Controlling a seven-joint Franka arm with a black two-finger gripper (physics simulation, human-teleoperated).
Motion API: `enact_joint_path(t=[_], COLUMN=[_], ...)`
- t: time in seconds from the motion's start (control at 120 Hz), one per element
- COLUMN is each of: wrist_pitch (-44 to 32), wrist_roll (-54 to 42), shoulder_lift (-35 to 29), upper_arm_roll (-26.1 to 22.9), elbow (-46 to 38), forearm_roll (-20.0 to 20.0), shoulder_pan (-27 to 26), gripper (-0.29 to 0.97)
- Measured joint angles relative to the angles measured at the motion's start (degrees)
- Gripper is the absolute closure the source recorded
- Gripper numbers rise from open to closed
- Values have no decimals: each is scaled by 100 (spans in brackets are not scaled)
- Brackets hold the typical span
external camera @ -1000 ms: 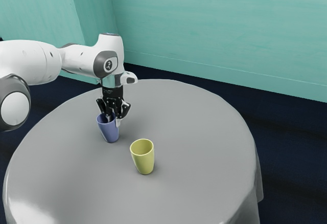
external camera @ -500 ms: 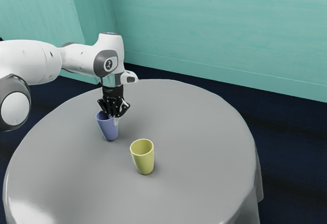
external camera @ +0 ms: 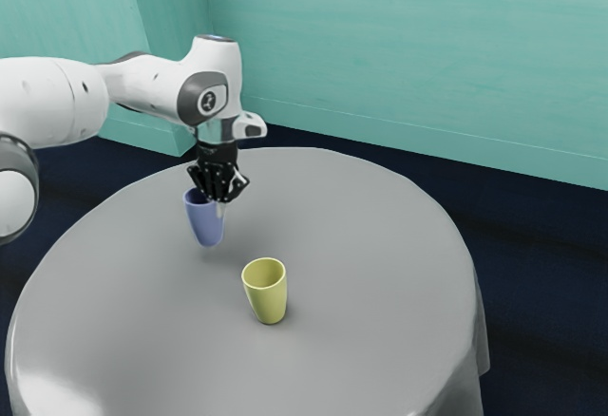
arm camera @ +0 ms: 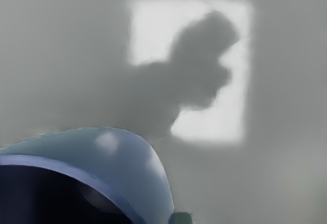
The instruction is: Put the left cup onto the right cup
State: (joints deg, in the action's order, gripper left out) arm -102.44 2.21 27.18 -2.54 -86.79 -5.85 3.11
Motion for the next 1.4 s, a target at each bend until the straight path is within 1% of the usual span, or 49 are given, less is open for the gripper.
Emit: enact_joint_path(t=[0.25,0.333,0.5,0.717,1.05,1.4], wrist_pitch=[47,63,133,285,416,451], wrist_roll=[152,218,352,522,742,965], shoulder_lift=[-968,-1147,-1295,-1474,-1516,-1513], upper_arm_roll=[9,15,7,-25,-30,-5], elbow=[-704,-795,-775,-736,-745,-811], forearm_roll=[-133,-162,-171,-112,-41,35], shoulder_pan=[-436,-637,-1009,-1359,-1626,-1763], gripper=[79,79,79,79,79,79])
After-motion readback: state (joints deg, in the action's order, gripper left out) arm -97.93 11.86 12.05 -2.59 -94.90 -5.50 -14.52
